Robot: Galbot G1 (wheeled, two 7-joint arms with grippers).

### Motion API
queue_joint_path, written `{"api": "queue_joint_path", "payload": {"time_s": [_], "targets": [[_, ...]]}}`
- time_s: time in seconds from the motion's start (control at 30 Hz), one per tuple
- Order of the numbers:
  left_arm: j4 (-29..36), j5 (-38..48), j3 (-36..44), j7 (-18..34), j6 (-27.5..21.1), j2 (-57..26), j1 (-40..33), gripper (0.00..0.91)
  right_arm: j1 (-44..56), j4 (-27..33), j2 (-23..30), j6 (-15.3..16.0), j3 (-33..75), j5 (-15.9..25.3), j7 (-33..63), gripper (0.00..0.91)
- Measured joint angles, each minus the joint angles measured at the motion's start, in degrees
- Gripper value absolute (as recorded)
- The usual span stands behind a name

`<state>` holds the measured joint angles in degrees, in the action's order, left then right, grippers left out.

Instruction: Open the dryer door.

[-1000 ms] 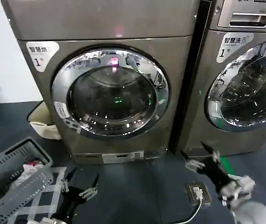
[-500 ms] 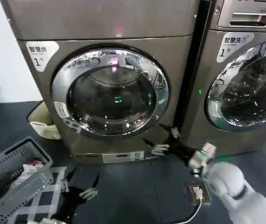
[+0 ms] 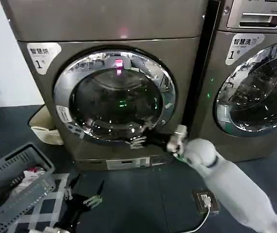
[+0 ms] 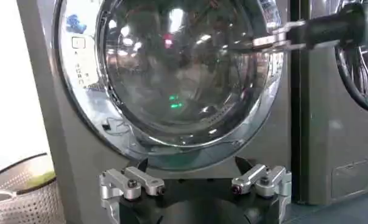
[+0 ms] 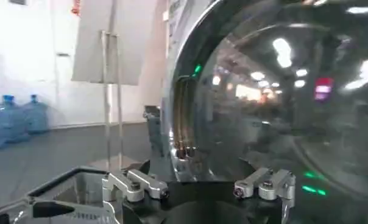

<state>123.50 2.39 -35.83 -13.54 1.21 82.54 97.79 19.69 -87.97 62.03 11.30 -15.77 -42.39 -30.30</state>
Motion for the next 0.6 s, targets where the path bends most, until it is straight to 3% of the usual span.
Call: {"api": "queue_joint_path", "payload": {"time_s": [0.27,0.6], "targets": [[0.0,0.0,0.2,0.0,0.1,0.0,0.2,0.907,-7.2,9.5,6.7,-1.4,-6.3,-0.4,-2.8,0.907],[-0.2,-0.2,0.5,-0.1,0.1,0.1,0.1,0.907,-11.5,16.7,13.4,-2.7,-9.7,0.8,-3.2,0.907]]}}
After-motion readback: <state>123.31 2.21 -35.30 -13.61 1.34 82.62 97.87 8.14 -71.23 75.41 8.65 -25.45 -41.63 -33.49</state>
